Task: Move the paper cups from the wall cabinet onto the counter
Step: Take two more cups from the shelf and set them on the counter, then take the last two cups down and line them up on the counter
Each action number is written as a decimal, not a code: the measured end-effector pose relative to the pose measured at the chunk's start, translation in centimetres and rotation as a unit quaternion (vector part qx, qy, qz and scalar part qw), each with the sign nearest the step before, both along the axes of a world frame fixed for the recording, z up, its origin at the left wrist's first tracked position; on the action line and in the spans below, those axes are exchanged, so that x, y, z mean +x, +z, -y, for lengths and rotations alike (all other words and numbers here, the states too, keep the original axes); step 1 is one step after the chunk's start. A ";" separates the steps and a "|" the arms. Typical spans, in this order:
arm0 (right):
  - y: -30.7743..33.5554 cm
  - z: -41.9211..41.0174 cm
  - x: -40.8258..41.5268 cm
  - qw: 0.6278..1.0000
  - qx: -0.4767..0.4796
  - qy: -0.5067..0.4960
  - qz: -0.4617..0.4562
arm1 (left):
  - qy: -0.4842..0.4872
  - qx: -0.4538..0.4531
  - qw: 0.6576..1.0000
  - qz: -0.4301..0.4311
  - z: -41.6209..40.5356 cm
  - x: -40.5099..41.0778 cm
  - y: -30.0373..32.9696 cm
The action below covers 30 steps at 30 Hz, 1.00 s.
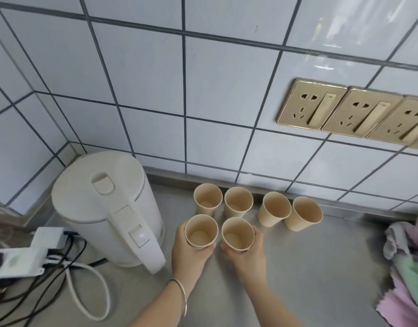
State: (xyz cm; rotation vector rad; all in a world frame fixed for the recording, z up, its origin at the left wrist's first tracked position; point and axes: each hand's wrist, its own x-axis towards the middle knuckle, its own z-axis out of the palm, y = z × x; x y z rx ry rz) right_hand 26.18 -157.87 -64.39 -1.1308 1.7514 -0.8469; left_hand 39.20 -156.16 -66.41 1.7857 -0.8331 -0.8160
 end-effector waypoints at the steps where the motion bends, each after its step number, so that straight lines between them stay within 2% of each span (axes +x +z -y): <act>1: -0.1 0.2 0.0 1.000 -0.003 0.003 0.001 | 0.002 -0.001 1.000 -0.001 0.1 0.0 -0.1; 10: -1.4 -0.5 -0.4 1.000 -0.016 0.017 -0.008 | 0.006 -0.020 1.000 -0.016 -0.4 -0.5 -1.0; 12: -1.6 -1.2 -0.8 1.000 -0.012 0.016 -0.021 | 0.000 0.012 1.000 -0.017 -1.1 -0.6 -1.0; 16: -1.2 -3.3 -1.4 0.998 0.015 -0.008 -0.052 | 0.013 0.098 0.995 0.033 -3.3 -0.8 -0.4; 20: 0.4 -6.2 -2.2 0.997 0.016 -0.059 -0.048 | 0.008 0.086 0.995 0.054 -5.1 -1.5 1.3; 24: 2.7 -9.8 -4.3 0.989 -0.016 -0.138 -0.053 | -0.049 0.016 0.996 0.068 -6.6 -4.2 4.3; 30: 7.0 -17.6 -9.4 0.960 -0.039 -0.272 -0.057 | -0.235 -0.003 0.972 0.019 -10.2 -11.5 9.5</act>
